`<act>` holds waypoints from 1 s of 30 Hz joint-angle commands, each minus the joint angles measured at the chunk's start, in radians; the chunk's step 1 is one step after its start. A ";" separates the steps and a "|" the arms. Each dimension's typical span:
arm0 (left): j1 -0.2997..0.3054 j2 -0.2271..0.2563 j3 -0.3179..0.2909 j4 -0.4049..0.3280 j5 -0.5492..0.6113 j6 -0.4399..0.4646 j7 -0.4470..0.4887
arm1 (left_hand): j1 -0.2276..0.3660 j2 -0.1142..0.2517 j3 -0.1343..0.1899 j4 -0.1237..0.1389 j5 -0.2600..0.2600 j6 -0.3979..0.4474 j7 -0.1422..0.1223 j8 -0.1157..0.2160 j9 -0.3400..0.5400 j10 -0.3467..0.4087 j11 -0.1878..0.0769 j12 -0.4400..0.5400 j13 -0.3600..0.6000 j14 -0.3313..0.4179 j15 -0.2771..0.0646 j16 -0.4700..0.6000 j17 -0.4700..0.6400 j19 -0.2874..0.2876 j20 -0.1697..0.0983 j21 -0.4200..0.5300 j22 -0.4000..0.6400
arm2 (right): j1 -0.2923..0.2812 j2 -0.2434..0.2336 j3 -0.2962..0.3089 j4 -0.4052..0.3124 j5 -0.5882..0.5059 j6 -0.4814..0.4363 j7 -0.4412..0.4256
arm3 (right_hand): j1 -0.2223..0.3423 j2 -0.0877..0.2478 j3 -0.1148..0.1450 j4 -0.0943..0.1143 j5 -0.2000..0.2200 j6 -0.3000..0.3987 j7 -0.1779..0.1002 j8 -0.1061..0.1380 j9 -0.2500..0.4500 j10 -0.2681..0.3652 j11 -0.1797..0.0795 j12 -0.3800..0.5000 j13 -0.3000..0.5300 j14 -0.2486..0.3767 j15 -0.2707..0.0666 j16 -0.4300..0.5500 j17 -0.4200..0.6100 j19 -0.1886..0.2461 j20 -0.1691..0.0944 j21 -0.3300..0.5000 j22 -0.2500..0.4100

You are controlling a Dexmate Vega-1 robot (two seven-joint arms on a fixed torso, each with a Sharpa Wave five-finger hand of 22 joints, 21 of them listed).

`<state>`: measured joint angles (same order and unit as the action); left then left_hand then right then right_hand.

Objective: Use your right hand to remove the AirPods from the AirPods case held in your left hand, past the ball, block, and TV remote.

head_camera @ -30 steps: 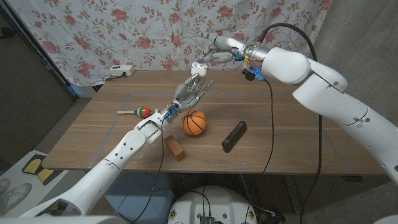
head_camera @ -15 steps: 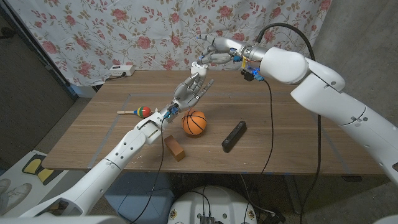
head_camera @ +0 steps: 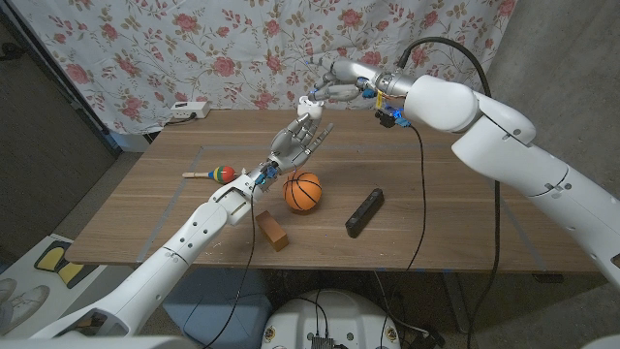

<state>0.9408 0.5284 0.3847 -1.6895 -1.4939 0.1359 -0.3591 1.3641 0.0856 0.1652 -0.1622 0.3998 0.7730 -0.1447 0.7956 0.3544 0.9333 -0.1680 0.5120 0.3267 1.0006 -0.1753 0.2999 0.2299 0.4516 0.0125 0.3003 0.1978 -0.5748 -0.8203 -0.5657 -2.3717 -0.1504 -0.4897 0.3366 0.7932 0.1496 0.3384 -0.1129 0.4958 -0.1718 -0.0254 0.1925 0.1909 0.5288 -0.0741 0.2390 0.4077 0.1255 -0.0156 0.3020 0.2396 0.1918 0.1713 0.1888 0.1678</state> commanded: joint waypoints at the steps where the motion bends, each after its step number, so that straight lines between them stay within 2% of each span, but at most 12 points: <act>1: 0.002 0.001 0.001 -0.001 0.008 -0.007 -0.011 | 0.007 0.017 -0.001 0.002 0.005 0.007 0.001 0.006 0.005 0.019 -0.010 0.008 0.272 0.072 -0.067 0.002 0.005 -0.001 0.000 0.005 0.005 | -0.005 -0.004 -0.001 0.000 -0.010 -0.004 0.013 | -0.002 0.011 0.013 0.002 0.011 -0.045 -0.006 0.006 0.001 0.008 -0.003 -0.003 0.001 0.000 0.000 0.000 0.004 -0.006 -0.002 -0.001 0.002; 6: 0.005 0.000 -0.001 0.002 0.004 -0.007 -0.016 | 0.007 0.017 -0.002 0.002 0.006 0.008 0.001 0.007 0.005 0.020 -0.010 0.007 0.273 0.071 -0.067 0.001 0.005 -0.002 0.000 0.005 0.005 | -0.008 -0.005 -0.001 0.000 -0.013 -0.007 0.014 | -0.010 0.010 0.014 0.007 0.021 -0.046 -0.001 0.005 0.001 0.010 0.007 -0.004 -0.002 0.001 0.005 0.000 0.005 -0.006 0.000 -0.001 0.002; 9: 0.006 0.001 -0.002 0.001 0.006 -0.010 -0.022 | 0.007 0.017 -0.003 0.002 0.007 0.008 0.001 0.007 0.003 0.020 -0.010 0.006 0.273 0.072 -0.067 0.001 0.005 -0.003 0.001 0.005 0.005 | -0.008 -0.010 -0.004 -0.004 -0.022 -0.008 0.014 | -0.018 0.008 0.014 0.010 0.028 -0.044 -0.001 0.006 0.001 0.017 0.005 -0.003 -0.003 0.006 0.006 0.002 0.006 -0.006 0.000 0.000 0.002; 12: 0.018 0.006 -0.008 -0.018 0.000 -0.009 0.012 | 0.007 0.018 -0.003 0.002 0.007 0.010 0.001 0.007 0.002 0.021 -0.011 0.006 0.273 0.072 -0.067 0.001 0.005 -0.003 0.001 0.006 0.005 | -0.009 -0.011 -0.004 -0.007 -0.024 -0.012 0.018 | -0.022 0.008 0.014 0.012 0.032 -0.042 -0.001 0.006 0.001 0.017 0.005 -0.004 -0.005 0.007 0.005 0.003 0.006 -0.005 -0.001 0.000 0.002; 14: 0.015 0.006 -0.007 -0.009 0.005 -0.015 -0.014 | 0.007 0.017 -0.004 0.002 0.007 0.010 -0.001 0.008 0.003 0.021 -0.011 0.006 0.274 0.072 -0.067 0.001 0.005 -0.004 0.001 0.006 0.005 | -0.009 -0.012 -0.006 -0.009 -0.027 -0.014 0.020 | -0.026 0.010 0.015 0.015 0.036 -0.040 -0.004 0.007 0.001 0.019 0.006 -0.005 -0.005 0.007 0.004 0.003 0.007 -0.007 -0.002 0.000 0.002; 30: 0.021 0.010 -0.006 -0.014 0.013 -0.025 -0.032 | 0.007 0.018 -0.007 0.003 0.010 0.008 -0.001 0.010 0.003 0.023 -0.011 0.002 0.273 0.074 -0.068 -0.001 0.006 -0.005 0.001 0.008 0.005 | -0.002 -0.020 -0.023 -0.014 -0.052 -0.007 0.046 | -0.044 0.018 0.025 0.026 0.059 -0.033 -0.009 0.008 0.000 0.022 -0.001 -0.009 -0.011 0.004 0.001 0.001 0.010 -0.007 -0.008 0.001 0.002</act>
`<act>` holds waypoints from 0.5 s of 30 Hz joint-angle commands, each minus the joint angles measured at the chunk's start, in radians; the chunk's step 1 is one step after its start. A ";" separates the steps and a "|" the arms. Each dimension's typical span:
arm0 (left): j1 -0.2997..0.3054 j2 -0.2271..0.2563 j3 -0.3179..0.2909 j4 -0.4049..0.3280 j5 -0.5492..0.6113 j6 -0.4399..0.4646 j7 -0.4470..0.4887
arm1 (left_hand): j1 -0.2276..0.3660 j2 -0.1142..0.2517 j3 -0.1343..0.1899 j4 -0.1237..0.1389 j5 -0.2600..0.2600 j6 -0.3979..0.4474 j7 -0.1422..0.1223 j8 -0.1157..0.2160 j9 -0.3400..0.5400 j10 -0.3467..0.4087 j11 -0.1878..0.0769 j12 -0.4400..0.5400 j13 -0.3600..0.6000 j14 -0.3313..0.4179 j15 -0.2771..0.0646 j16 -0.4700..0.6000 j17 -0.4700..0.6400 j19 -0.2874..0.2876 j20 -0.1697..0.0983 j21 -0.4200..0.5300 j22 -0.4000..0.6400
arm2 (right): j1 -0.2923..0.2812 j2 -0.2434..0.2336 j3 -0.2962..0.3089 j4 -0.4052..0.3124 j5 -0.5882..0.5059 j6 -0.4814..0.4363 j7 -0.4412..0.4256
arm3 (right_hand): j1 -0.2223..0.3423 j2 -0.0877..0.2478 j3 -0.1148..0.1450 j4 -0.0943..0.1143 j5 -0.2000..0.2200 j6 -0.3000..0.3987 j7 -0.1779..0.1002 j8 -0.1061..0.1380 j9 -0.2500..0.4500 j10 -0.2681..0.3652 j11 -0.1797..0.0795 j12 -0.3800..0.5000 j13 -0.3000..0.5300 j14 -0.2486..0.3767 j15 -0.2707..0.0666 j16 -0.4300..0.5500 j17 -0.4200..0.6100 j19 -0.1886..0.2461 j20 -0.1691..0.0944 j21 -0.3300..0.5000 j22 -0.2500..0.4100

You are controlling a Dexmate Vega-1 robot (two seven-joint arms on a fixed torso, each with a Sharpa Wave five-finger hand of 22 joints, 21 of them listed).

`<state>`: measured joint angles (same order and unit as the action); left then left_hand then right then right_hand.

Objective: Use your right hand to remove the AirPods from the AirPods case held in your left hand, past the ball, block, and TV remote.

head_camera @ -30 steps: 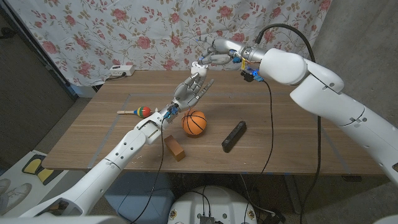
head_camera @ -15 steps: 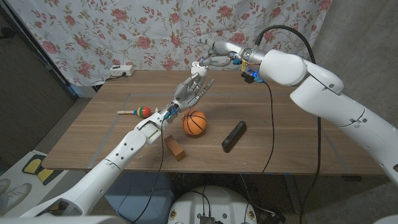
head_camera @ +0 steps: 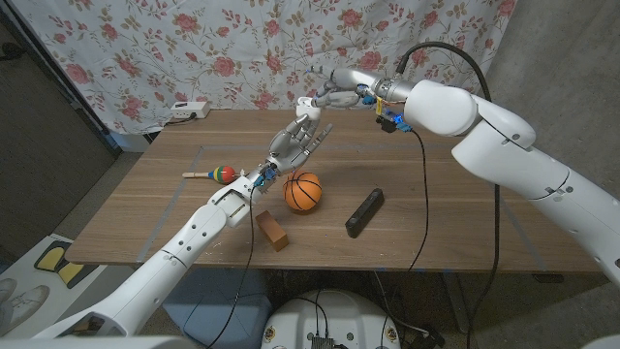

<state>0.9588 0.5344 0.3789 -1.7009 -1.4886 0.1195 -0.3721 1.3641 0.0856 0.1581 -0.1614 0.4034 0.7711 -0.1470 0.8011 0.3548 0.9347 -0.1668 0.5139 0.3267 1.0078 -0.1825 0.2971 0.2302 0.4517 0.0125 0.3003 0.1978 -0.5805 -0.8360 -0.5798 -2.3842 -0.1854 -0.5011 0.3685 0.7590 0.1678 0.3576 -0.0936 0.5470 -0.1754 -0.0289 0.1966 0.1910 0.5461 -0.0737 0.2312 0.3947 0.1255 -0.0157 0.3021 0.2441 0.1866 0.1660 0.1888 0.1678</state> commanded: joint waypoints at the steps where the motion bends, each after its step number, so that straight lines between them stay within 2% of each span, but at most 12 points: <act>1: 0.005 0.006 -0.001 -0.008 0.007 -0.007 -0.012 | 0.007 0.018 0.000 0.002 0.006 0.011 0.002 0.004 0.002 0.022 -0.012 0.000 0.273 0.067 -0.060 0.002 0.006 -0.005 0.001 0.008 0.005 | 0.002 -0.003 -0.007 -0.001 -0.016 0.006 0.013 | -0.010 0.000 0.006 0.007 0.009 -0.029 -0.005 0.004 0.000 0.004 -0.001 -0.002 0.002 0.004 0.001 0.001 0.005 -0.002 -0.002 0.000 0.002; 10: 0.004 0.005 0.001 -0.007 0.008 -0.009 -0.018 | 0.008 0.018 -0.002 0.002 0.007 0.008 0.002 0.006 0.004 0.023 -0.012 -0.001 0.275 0.066 -0.060 0.001 0.006 -0.006 0.002 0.008 0.005 | 0.005 -0.010 -0.015 -0.007 -0.043 0.003 0.021 | -0.017 -0.001 0.013 0.009 0.025 -0.017 -0.014 0.007 -0.001 0.005 0.001 -0.005 -0.002 0.002 0.000 -0.002 0.006 -0.002 -0.004 0.001 0.002; 15: 0.012 0.009 -0.003 -0.012 0.003 -0.008 -0.015 | 0.008 0.019 -0.002 0.002 0.008 0.007 0.003 0.005 0.003 0.022 -0.012 -0.002 0.275 0.067 -0.060 0.001 0.006 -0.007 0.003 0.009 0.005 | -0.001 -0.014 -0.015 -0.014 -0.064 0.008 0.012 | -0.009 -0.008 0.028 -0.005 0.044 -0.011 -0.023 0.007 -0.001 0.022 -0.018 0.002 0.000 0.008 -0.011 -0.003 0.003 0.005 -0.006 0.003 0.002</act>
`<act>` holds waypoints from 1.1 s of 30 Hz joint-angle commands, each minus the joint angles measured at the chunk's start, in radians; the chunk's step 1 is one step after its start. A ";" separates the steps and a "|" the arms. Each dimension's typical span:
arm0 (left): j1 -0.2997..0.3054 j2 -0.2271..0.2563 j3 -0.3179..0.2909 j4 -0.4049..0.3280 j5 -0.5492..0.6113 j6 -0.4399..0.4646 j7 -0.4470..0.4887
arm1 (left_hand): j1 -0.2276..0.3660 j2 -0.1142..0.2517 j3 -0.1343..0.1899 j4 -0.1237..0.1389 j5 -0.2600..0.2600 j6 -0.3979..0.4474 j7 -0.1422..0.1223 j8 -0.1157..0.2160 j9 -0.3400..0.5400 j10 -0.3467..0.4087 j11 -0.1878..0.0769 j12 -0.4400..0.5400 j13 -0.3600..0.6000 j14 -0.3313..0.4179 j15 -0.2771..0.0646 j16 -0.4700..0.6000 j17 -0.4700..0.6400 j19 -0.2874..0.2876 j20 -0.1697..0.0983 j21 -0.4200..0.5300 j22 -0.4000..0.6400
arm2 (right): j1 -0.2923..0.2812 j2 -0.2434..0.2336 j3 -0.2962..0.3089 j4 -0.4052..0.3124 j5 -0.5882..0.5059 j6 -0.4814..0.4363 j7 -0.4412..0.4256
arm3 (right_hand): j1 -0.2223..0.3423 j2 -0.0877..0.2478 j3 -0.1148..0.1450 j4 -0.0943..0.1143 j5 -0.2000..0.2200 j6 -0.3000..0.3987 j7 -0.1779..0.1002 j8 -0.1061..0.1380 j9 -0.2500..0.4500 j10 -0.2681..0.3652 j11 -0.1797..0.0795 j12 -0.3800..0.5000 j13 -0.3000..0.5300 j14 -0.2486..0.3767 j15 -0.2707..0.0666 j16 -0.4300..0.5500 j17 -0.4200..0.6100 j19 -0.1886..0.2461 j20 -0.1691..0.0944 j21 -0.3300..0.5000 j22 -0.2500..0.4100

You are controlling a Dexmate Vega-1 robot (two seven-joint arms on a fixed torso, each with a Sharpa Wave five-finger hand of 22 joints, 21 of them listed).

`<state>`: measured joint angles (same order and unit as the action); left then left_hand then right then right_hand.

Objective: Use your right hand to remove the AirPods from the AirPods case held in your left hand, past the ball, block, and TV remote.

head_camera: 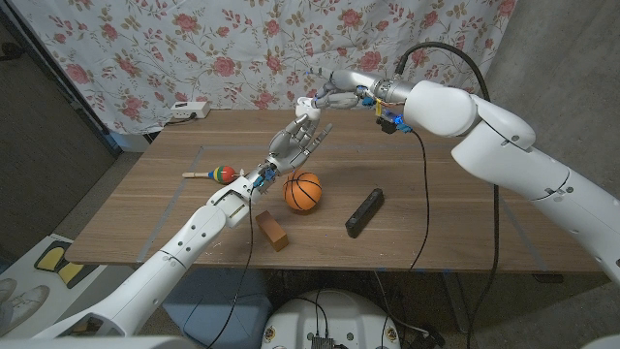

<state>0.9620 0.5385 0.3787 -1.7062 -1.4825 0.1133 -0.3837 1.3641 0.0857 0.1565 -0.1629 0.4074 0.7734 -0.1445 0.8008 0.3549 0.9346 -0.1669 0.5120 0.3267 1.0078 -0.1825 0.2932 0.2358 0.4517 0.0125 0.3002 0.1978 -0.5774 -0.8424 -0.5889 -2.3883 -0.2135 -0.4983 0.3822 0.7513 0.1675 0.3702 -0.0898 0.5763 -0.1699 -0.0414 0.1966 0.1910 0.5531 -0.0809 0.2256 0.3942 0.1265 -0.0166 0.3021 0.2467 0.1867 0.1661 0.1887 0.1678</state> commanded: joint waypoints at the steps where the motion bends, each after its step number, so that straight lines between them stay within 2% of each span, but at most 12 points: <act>1: 0.010 0.008 -0.003 -0.008 0.002 -0.005 -0.001 | 0.008 0.019 -0.001 0.004 0.004 0.004 0.001 0.006 0.003 0.022 -0.012 0.000 0.276 0.067 -0.060 0.004 0.001 -0.007 0.003 0.009 0.005 | -0.005 -0.008 -0.005 -0.010 -0.036 0.008 -0.001 | 0.005 -0.013 0.020 -0.018 0.021 -0.016 -0.013 0.007 -0.001 0.021 -0.015 0.009 0.003 0.012 -0.016 -0.003 -0.002 0.008 -0.006 0.004 0.002; 5: 0.009 0.009 -0.003 -0.006 0.003 -0.007 -0.010 | 0.008 0.019 -0.001 0.004 0.005 0.003 0.000 0.007 0.004 0.022 -0.012 -0.001 0.275 0.067 -0.060 0.004 0.001 -0.007 0.002 0.009 0.005 | -0.008 -0.008 -0.008 -0.013 -0.050 0.008 -0.004 | 0.030 -0.027 0.039 -0.050 0.039 -0.016 -0.019 0.006 -0.001 0.019 -0.037 0.011 0.011 0.014 -0.030 -0.010 -0.010 0.010 -0.012 0.004 0.001; 6: 0.013 0.008 -0.004 -0.010 0.000 -0.007 -0.004 | 0.008 0.019 -0.001 0.004 0.005 0.004 0.001 0.007 0.004 0.022 -0.012 -0.001 0.275 0.067 -0.060 0.004 0.001 -0.008 0.003 0.009 0.005 | -0.009 -0.008 -0.008 -0.013 -0.050 0.010 -0.003 | 0.043 -0.036 0.047 -0.066 0.046 -0.017 -0.012 0.005 -0.001 0.022 -0.032 0.013 0.015 0.019 -0.026 -0.011 -0.014 0.016 -0.001 0.005 0.001; 8: 0.012 0.007 -0.004 -0.008 -0.002 -0.007 -0.003 | 0.008 0.019 -0.002 0.003 0.005 0.005 -0.001 0.007 0.003 0.022 -0.012 -0.001 0.275 0.067 -0.060 0.004 0.001 -0.007 0.003 0.010 0.005 | -0.007 -0.007 -0.011 -0.014 -0.056 0.009 0.000 | 0.061 -0.046 0.055 -0.081 0.052 -0.020 -0.010 0.004 0.000 0.033 -0.036 0.021 0.023 0.024 -0.028 -0.014 -0.019 0.020 0.004 0.005 0.001; 16: 0.011 0.007 -0.002 -0.003 0.003 -0.011 -0.017 | 0.009 0.019 -0.003 0.004 0.006 0.003 0.000 0.007 0.003 0.022 -0.012 -0.002 0.277 0.068 -0.060 0.003 0.001 -0.008 0.003 0.010 0.005 | -0.003 -0.001 -0.015 -0.010 -0.066 0.008 0.011 | 0.068 -0.069 0.044 -0.085 0.046 -0.030 -0.007 0.001 0.000 0.030 -0.040 0.031 0.038 0.024 -0.036 -0.017 -0.021 0.031 0.010 0.007 0.002; 23: 0.009 0.006 0.001 -0.001 0.004 -0.008 -0.018 | 0.008 0.019 -0.004 0.004 0.007 0.002 0.000 0.008 0.004 0.023 -0.012 -0.002 0.278 0.069 -0.060 0.003 0.001 -0.008 0.002 0.011 0.005 | -0.009 -0.002 -0.012 -0.014 -0.078 0.007 0.005 | 0.088 -0.067 0.041 -0.087 0.032 -0.029 -0.015 0.002 0.001 0.026 -0.048 0.048 0.060 0.034 -0.049 -0.016 -0.019 0.038 -0.002 0.007 0.002; 33: 0.006 0.005 0.006 -0.003 0.008 -0.006 -0.018 | 0.009 0.020 -0.006 0.004 0.008 0.002 0.001 0.009 0.003 0.022 -0.013 -0.005 0.279 0.069 -0.060 0.001 0.002 -0.009 0.003 0.013 0.004 | -0.020 -0.003 -0.007 -0.011 -0.079 0.012 -0.002 | 0.111 -0.063 0.028 -0.081 0.000 -0.021 -0.020 0.004 0.002 0.031 -0.061 0.091 0.106 0.048 -0.057 -0.010 -0.007 0.043 -0.004 0.006 0.002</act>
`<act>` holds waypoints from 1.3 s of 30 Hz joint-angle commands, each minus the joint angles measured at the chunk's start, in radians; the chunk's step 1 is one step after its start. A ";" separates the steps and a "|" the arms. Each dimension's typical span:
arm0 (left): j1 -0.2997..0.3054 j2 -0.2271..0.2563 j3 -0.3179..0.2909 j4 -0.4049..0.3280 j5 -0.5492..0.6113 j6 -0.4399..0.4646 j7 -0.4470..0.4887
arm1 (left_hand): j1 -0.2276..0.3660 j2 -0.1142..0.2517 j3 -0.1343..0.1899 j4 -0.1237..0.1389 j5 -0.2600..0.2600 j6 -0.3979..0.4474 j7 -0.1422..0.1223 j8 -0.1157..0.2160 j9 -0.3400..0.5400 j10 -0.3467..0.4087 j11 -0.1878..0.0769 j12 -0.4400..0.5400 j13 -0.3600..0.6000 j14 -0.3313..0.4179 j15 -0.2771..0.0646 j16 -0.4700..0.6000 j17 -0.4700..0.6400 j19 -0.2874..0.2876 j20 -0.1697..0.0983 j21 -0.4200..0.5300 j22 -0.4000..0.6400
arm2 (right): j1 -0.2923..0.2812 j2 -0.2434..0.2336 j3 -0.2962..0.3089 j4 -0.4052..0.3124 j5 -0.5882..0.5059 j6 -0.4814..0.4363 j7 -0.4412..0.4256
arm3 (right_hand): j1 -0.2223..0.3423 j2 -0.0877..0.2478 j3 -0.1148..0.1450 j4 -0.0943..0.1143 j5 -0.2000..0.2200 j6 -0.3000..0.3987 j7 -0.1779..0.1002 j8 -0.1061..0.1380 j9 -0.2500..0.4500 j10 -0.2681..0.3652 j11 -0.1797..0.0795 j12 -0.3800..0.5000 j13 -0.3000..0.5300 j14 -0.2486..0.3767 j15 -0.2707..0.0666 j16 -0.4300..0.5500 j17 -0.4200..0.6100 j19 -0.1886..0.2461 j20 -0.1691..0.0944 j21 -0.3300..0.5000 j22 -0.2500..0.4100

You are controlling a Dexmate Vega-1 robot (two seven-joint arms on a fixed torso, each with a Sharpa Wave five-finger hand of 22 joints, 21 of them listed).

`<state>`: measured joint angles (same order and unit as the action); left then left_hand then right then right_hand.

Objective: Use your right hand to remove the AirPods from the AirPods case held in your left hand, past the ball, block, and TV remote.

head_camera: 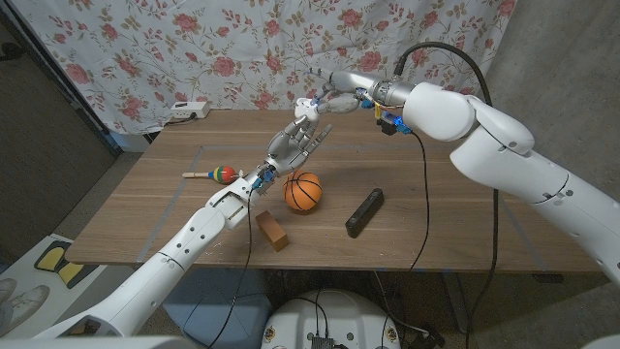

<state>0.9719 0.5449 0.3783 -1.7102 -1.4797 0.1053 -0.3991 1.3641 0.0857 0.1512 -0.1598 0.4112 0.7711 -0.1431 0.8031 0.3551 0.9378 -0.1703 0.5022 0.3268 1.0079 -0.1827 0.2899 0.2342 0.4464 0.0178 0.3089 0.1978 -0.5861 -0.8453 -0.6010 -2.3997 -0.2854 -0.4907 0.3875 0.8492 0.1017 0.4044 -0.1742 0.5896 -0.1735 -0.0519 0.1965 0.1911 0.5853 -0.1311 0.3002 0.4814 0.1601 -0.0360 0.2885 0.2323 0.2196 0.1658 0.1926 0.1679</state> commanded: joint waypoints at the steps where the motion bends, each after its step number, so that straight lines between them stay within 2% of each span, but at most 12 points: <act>1: -0.003 -0.001 0.005 -0.002 0.002 0.004 0.002 | 0.009 0.020 -0.001 0.001 0.004 0.006 -0.001 0.006 0.002 0.020 -0.009 0.006 0.280 0.069 -0.060 0.005 0.003 -0.004 -0.002 0.004 0.004 | -0.013 0.001 0.007 0.002 -0.004 0.005 -0.007 | 0.014 0.003 -0.008 0.003 -0.015 -0.017 -0.010 0.003 0.002 -0.002 -0.012 0.019 0.022 0.015 -0.037 0.004 0.009 0.010 -0.004 0.002 0.002; 12: -0.005 0.001 0.010 -0.006 0.006 0.009 0.012 | 0.010 0.021 -0.002 0.001 0.005 0.005 -0.001 0.007 0.000 0.020 -0.009 0.003 0.279 0.068 -0.060 0.003 0.004 -0.005 -0.001 0.005 0.004 | -0.033 0.001 0.020 0.001 -0.003 0.013 -0.033 | 0.037 0.010 -0.030 0.008 -0.065 -0.009 -0.026 0.003 0.002 -0.032 -0.027 0.070 0.093 0.022 -0.056 0.014 0.034 0.019 -0.028 0.002 0.003; 24: -0.007 -0.001 0.013 -0.001 0.007 0.009 0.004 | 0.010 0.022 -0.004 0.001 0.006 0.003 -0.002 0.007 0.001 0.020 -0.009 0.003 0.282 0.068 -0.060 0.002 0.004 -0.006 -0.002 0.006 0.004 | -0.042 0.000 0.025 0.000 0.001 0.012 -0.044 | 0.062 0.031 -0.050 0.015 -0.119 0.015 -0.035 0.005 0.002 -0.039 -0.042 0.141 0.174 0.031 -0.073 0.029 0.066 0.027 -0.039 0.003 0.003; 29: -0.007 0.002 0.013 -0.007 0.011 0.008 0.005 | 0.010 0.022 -0.004 0.001 0.006 0.003 -0.002 0.008 0.001 0.020 -0.010 0.002 0.282 0.068 -0.060 0.002 0.004 -0.006 -0.002 0.007 0.004 | -0.053 0.004 0.029 0.000 0.000 0.012 -0.062 | 0.092 0.049 -0.055 0.010 -0.152 0.040 -0.049 0.008 0.001 -0.021 -0.062 0.194 0.222 0.056 -0.100 0.046 0.086 0.044 -0.060 0.006 0.003; 39: -0.007 -0.001 0.014 -0.007 0.006 0.011 0.004 | 0.011 0.023 -0.005 0.001 0.006 0.002 -0.004 0.009 0.002 0.019 -0.009 0.000 0.283 0.069 -0.060 0.002 0.005 -0.007 -0.001 0.008 0.004 | -0.076 0.007 0.040 -0.009 0.004 0.007 -0.095 | 0.162 0.068 -0.052 0.003 -0.203 0.082 -0.063 0.011 0.001 0.003 -0.079 0.264 0.286 0.091 -0.135 0.071 0.115 0.072 -0.092 0.009 0.003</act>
<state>0.9643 0.5443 0.3913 -1.7133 -1.4722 0.1148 -0.3962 1.3641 0.0857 0.1482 -0.1627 0.4097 0.7657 -0.1452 0.8068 0.3493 0.9415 -0.1740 0.5011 0.3266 1.0165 -0.1913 0.2897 0.2348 0.4464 0.0178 0.3089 0.1978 -0.6387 -0.8422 -0.5721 -2.4006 -0.2859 -0.4793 0.3223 0.9903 0.1666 0.3516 -0.1653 0.3942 -0.1014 -0.1124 0.2036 0.1911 0.5781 -0.2063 0.5492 0.7528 0.2331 -0.0384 0.3494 0.3403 0.2832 0.0834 0.1967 0.1674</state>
